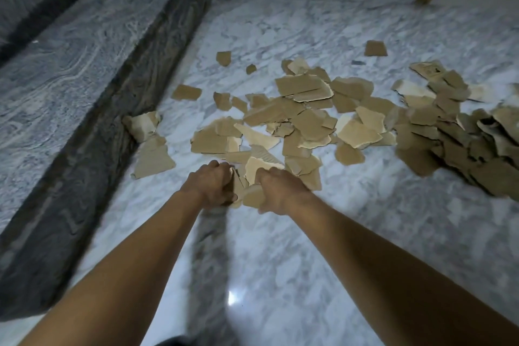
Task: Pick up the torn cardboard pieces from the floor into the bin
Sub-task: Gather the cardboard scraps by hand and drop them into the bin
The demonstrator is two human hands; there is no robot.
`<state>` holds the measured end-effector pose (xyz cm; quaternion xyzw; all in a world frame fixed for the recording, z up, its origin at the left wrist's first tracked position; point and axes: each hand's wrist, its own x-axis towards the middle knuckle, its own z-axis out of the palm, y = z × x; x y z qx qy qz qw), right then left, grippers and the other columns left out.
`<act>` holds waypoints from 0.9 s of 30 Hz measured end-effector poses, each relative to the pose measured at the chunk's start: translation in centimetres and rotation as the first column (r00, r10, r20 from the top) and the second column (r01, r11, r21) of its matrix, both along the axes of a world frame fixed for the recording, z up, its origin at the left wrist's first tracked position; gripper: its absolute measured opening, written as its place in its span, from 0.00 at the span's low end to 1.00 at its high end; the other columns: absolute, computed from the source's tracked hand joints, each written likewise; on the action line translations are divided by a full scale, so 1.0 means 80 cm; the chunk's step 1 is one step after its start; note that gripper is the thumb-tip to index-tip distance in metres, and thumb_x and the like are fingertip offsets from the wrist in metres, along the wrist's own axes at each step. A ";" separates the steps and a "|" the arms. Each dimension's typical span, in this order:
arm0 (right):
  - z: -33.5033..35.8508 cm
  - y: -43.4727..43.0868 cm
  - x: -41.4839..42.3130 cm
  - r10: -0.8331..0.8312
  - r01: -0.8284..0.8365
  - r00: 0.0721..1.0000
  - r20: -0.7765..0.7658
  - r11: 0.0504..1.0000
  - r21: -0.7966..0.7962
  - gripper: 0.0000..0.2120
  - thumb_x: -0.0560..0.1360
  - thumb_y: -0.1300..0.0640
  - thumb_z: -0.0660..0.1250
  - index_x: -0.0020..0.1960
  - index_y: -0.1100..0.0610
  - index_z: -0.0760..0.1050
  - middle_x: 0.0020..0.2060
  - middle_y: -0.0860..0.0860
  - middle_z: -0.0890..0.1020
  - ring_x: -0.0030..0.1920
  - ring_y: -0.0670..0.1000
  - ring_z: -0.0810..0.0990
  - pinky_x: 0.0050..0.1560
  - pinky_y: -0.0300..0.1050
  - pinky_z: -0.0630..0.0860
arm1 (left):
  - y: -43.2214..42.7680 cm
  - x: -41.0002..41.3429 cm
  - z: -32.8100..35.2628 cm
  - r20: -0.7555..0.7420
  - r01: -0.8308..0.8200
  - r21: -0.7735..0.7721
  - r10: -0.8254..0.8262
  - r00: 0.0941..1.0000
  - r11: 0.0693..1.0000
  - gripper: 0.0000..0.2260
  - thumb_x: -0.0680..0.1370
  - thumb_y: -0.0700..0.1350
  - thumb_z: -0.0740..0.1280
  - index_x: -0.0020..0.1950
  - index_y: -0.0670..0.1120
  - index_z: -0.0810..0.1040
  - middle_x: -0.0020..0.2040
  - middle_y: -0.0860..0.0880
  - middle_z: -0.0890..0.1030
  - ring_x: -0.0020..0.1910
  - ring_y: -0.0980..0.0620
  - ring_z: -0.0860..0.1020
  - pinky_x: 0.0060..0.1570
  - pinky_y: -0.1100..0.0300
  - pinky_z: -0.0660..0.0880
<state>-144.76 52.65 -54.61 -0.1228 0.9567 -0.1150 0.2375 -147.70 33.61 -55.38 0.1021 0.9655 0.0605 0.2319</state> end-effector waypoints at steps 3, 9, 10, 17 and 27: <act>0.002 -0.008 0.001 -0.030 0.027 0.999 0.032 0.997 0.078 0.30 0.71 0.50 0.76 0.68 0.57 0.70 0.68 0.58 0.66 0.70 0.61 0.65 0.68 0.55 0.66 | 0.004 -0.004 0.004 -0.006 0.007 -0.022 -0.007 1.000 1.000 0.24 0.68 0.57 0.76 0.54 0.49 0.69 0.55 0.47 0.76 0.57 0.44 0.75 0.50 0.52 0.74; -0.009 -0.017 0.016 -0.100 0.100 0.994 0.039 0.995 0.009 0.18 0.74 0.58 0.70 0.62 0.57 0.73 0.59 0.57 0.78 0.61 0.61 0.77 0.58 0.54 0.78 | 0.004 0.001 0.001 -0.004 -0.018 0.002 0.018 1.000 1.000 0.21 0.68 0.55 0.76 0.51 0.48 0.70 0.54 0.46 0.79 0.54 0.44 0.76 0.43 0.57 0.68; -0.007 -0.012 0.016 -0.088 0.087 0.992 0.093 0.996 0.010 0.19 0.73 0.57 0.71 0.62 0.57 0.73 0.58 0.57 0.79 0.60 0.60 0.78 0.57 0.52 0.79 | 0.002 0.001 -0.001 0.013 -0.013 0.002 0.013 1.000 1.000 0.20 0.69 0.55 0.76 0.50 0.48 0.70 0.54 0.46 0.80 0.53 0.44 0.76 0.44 0.57 0.68; 0.043 0.101 -0.026 -0.301 0.355 0.915 0.271 0.918 -0.180 0.22 0.72 0.47 0.73 0.62 0.53 0.74 0.52 0.51 0.81 0.48 0.53 0.80 0.41 0.44 0.76 | 0.006 -0.011 0.026 0.121 -0.033 0.186 0.011 0.993 0.982 0.22 0.72 0.62 0.72 0.31 0.47 0.69 0.37 0.49 0.72 0.42 0.47 0.73 0.43 0.56 0.70; 0.002 0.179 -0.014 -0.459 0.510 0.850 0.257 0.838 -0.192 0.17 0.69 0.48 0.77 0.50 0.59 0.81 0.41 0.53 0.83 0.41 0.53 0.81 0.38 0.41 0.73 | 0.104 -0.004 0.003 0.015 0.187 0.034 -0.187 0.982 0.982 0.36 0.69 0.62 0.74 0.72 0.51 0.67 0.77 0.49 0.54 0.73 0.39 0.57 0.65 0.41 0.67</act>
